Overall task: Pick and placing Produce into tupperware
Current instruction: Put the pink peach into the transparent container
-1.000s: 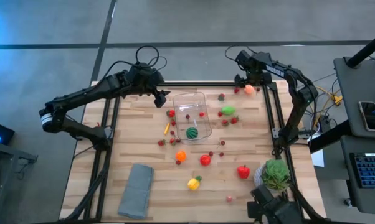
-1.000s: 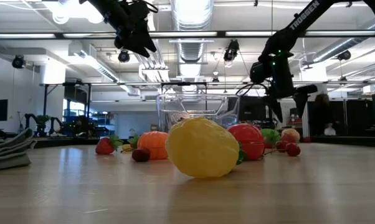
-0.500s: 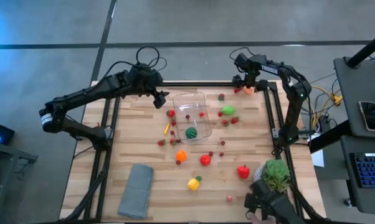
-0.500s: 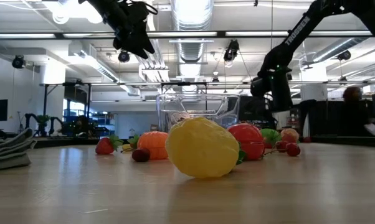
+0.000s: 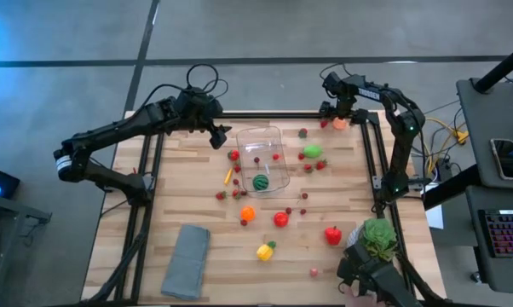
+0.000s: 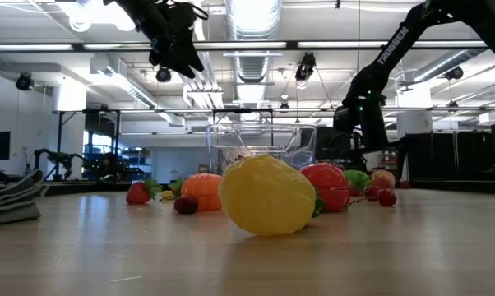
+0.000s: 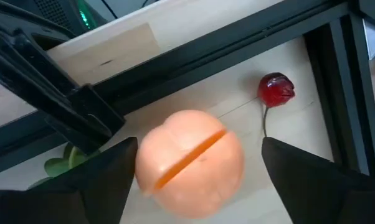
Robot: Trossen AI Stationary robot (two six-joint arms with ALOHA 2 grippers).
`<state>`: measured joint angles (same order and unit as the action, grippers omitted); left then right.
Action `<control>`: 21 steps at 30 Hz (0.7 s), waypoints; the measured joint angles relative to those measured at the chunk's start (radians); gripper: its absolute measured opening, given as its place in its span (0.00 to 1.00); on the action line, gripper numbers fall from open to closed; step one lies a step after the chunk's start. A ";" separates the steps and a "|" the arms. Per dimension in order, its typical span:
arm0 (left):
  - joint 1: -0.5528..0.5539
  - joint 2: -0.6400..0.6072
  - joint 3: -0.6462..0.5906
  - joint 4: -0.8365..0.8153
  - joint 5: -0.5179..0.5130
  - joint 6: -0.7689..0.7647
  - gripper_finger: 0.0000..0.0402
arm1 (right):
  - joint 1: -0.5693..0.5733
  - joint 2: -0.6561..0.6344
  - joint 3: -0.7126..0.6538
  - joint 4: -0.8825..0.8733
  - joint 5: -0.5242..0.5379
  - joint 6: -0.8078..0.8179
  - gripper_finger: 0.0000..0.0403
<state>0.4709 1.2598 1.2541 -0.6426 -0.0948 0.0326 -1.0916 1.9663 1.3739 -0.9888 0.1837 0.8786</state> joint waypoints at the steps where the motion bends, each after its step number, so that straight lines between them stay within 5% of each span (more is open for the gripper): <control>1: 0.000 0.000 0.000 0.003 0.000 0.000 0.65 | 0.000 0.000 0.000 -0.001 0.000 0.000 0.80; 12: 0.001 0.000 0.000 0.006 0.000 0.001 0.65 | 0.000 0.000 -0.002 -0.001 -0.026 0.001 0.64; 21: 0.001 0.000 0.000 0.006 0.000 0.001 0.65 | 0.019 -0.019 -0.003 -0.006 -0.092 -0.022 0.62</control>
<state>0.4717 1.2598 1.2545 -0.6369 -0.0952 0.0334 -1.0727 1.9471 1.3707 -0.9944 0.0918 0.8570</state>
